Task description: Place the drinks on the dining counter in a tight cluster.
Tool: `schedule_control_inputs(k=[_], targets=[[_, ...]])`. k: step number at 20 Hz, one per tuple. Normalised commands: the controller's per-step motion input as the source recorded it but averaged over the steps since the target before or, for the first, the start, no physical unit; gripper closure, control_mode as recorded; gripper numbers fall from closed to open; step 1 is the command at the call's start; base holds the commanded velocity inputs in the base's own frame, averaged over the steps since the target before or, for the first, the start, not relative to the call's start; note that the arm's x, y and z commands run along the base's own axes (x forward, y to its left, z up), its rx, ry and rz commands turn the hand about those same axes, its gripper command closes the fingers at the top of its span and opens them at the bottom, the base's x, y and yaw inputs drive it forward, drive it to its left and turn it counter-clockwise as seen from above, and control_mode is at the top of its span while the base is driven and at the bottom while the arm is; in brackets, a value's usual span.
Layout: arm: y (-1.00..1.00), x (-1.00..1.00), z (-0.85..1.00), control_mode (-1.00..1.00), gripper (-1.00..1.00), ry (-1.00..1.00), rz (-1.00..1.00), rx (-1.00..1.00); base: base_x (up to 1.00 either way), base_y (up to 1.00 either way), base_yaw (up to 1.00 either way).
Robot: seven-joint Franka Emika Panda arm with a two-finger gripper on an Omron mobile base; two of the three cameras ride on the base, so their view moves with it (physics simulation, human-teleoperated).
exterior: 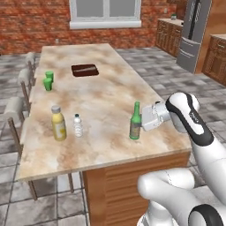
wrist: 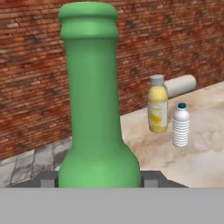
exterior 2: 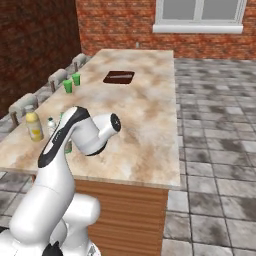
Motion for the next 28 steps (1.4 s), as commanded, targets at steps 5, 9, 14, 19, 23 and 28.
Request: schedule_control_inputs(k=[5, 9, 14, 19, 23, 28], targets=[[0.00, 0.00, 0.00, 1.00, 1.00, 0.00, 0.00, 0.00, 0.17, 0.42, -0.02], [0.00, 0.00, 0.00, 1.00, 1.00, 0.00, 0.00, 0.00, 0.53, 0.27, -0.25], [0.00, 0.00, 0.00, 1.00, 1.00, 0.00, 0.00, 0.00, 0.22, 0.55, -0.22], [0.00, 0.00, 0.00, 1.00, 1.00, 0.00, 0.00, 0.00, 0.24, 0.61, -0.04], [0.00, 0.00, 0.00, 1.00, 1.00, 0.00, 0.00, 0.00, 0.99, -0.02, -0.02], [0.00, 0.00, 0.00, 1.00, 1.00, 0.00, 0.00, 0.00, 0.34, -0.05, 0.00]])
